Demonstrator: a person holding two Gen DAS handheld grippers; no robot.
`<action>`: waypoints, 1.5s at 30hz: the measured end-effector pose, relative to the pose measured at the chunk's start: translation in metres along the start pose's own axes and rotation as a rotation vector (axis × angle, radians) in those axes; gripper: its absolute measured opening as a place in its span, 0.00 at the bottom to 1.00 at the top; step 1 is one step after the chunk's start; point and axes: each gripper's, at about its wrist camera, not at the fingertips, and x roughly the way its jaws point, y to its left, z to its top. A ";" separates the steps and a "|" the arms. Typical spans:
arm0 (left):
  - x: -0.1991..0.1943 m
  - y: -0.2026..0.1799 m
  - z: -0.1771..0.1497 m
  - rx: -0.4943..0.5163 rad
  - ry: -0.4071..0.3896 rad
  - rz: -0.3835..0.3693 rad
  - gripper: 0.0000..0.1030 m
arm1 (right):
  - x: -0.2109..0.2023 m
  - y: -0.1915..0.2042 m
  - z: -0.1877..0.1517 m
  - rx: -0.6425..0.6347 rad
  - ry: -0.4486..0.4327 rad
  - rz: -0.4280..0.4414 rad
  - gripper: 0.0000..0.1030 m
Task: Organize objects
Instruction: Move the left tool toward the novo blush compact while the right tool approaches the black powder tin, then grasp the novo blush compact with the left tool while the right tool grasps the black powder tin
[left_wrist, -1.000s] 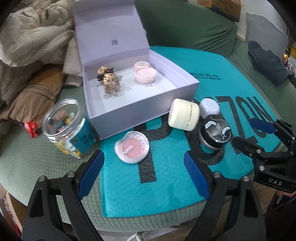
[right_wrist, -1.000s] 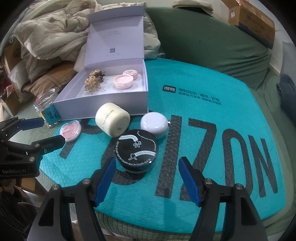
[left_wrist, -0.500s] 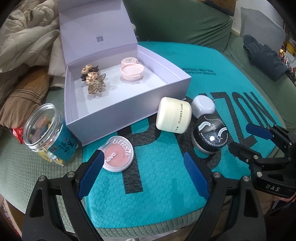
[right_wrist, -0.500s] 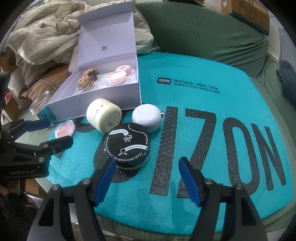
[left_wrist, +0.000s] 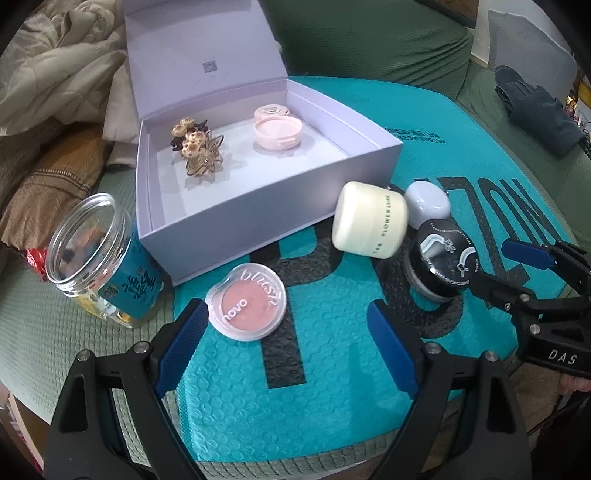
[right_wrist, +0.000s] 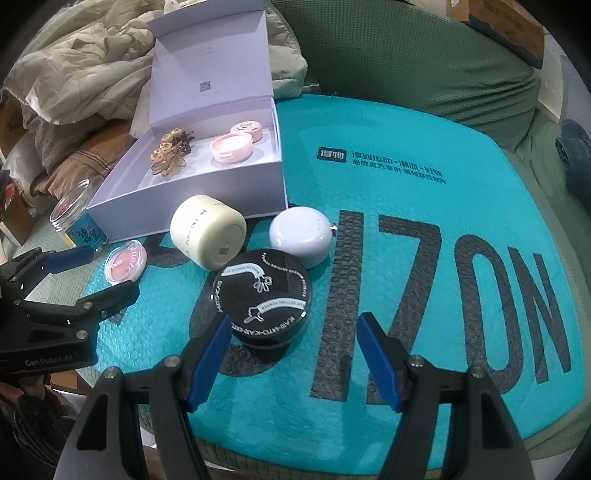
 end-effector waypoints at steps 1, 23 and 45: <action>0.000 0.000 0.000 0.002 0.001 -0.003 0.85 | 0.001 0.001 0.001 -0.001 0.000 -0.001 0.69; 0.023 0.017 0.001 -0.051 0.047 -0.026 0.85 | 0.037 0.018 0.013 -0.062 0.029 0.057 0.73; 0.025 0.009 -0.002 0.003 0.041 -0.039 0.53 | 0.032 0.005 0.007 0.032 0.010 0.097 0.68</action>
